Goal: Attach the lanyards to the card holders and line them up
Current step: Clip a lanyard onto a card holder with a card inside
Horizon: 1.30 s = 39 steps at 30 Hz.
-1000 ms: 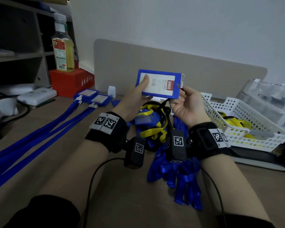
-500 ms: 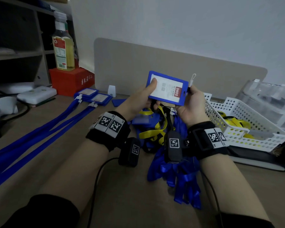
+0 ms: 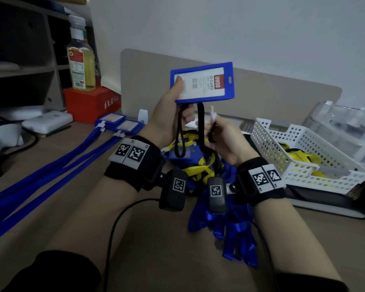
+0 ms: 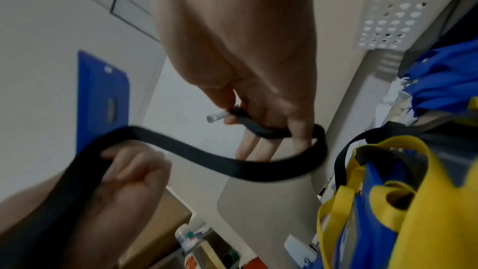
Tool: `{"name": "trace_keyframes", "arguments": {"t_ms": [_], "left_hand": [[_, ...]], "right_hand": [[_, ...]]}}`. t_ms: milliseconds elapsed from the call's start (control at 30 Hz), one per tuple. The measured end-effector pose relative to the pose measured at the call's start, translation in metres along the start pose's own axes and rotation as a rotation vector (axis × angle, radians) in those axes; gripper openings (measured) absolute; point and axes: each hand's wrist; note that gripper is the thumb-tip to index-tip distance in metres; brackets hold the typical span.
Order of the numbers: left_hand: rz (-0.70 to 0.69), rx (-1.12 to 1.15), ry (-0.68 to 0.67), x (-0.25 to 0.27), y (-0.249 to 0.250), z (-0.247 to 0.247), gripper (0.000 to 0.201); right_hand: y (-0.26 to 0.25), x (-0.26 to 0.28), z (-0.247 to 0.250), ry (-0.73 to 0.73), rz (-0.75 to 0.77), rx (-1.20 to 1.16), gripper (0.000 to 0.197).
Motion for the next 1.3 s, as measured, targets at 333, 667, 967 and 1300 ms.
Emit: {"name": "trace_keyframes", "arguments": {"t_ms": [333,667,967,1300], "left_hand": [[0.034,-0.109,0.180,-0.002,-0.007,0.001,0.032],[0.309,-0.055,0.206,-0.007,-0.031,0.010,0.058],[0.485,-0.377,0.142,0.003,-0.035,0.003,0.059],[0.254,-0.114,0.181,-0.007,-0.018,0.008,0.045]], "right_hand": [[0.003,0.008,-0.018,-0.111,-0.218,-0.039,0.047],[-0.009,0.001,-0.009,-0.029,-0.062,-0.923,0.031],[-0.015,0.000,-0.005,0.160,0.259,-0.934,0.028],[0.005,-0.008,0.001,0.250,-0.038,-0.107,0.027]]}}
Point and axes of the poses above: each hand's wrist, its own x-axis away from the middle knuckle, its own z-axis out of the back of the hand, y = z × x, and after that the axes turned 2 degrees about z, right-handed
